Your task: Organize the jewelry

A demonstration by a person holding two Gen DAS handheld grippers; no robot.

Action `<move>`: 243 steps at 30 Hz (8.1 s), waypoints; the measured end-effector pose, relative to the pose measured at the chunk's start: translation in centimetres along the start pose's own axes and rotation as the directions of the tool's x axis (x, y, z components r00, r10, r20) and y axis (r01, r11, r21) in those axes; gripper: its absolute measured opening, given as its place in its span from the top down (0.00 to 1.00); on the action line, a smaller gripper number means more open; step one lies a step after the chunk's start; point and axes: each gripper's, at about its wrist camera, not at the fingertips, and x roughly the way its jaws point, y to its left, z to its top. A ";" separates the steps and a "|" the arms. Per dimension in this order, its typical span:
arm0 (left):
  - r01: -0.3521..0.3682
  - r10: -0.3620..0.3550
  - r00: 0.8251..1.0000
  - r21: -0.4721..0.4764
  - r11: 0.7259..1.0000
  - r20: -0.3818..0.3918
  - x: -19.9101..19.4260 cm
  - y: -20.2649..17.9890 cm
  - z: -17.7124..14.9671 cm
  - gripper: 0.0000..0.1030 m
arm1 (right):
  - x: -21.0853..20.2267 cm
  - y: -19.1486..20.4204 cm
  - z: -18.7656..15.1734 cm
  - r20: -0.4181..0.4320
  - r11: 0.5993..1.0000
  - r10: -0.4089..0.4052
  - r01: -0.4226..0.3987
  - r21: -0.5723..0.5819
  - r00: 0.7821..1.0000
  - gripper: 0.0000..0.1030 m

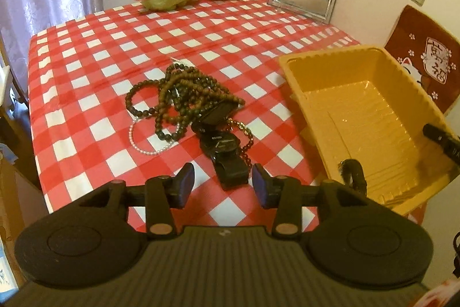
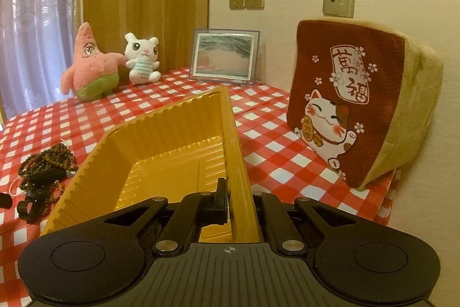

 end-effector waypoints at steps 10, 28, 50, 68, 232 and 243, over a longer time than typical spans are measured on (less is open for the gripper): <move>-0.027 0.029 0.999 0.069 0.997 -0.027 3.1 -1.3 -0.1 0.60 | -0.1 0.1 0.1 0.000 1.000 -0.002 0.002 0.003 1.000 0.96; -0.034 0.040 0.997 0.084 0.996 -0.071 -0.1 2.0 -2.4 0.81 | -0.2 0.1 0.0 0.000 1.000 0.000 0.000 0.001 1.000 0.96; -0.062 0.074 0.996 0.192 0.979 -0.054 4.3 1.3 -1.0 0.63 | -0.5 0.5 -0.3 -0.008 1.000 -0.004 0.004 0.005 1.000 0.96; 0.007 -0.019 0.998 0.173 0.985 0.066 0.0 -0.6 0.8 0.64 | -0.5 0.6 -0.3 -0.002 1.000 0.002 -0.002 0.004 1.000 0.96; 0.087 -0.086 0.996 0.154 0.984 -0.014 4.4 -1.9 1.6 0.81 | 0.3 0.7 0.4 0.038 0.998 -0.067 0.067 0.007 0.997 0.95; 0.028 -0.024 0.999 0.120 0.992 -0.027 8.4 -1.3 3.0 0.81 | 0.8 0.7 0.7 0.034 0.998 -0.060 0.059 0.015 0.998 0.95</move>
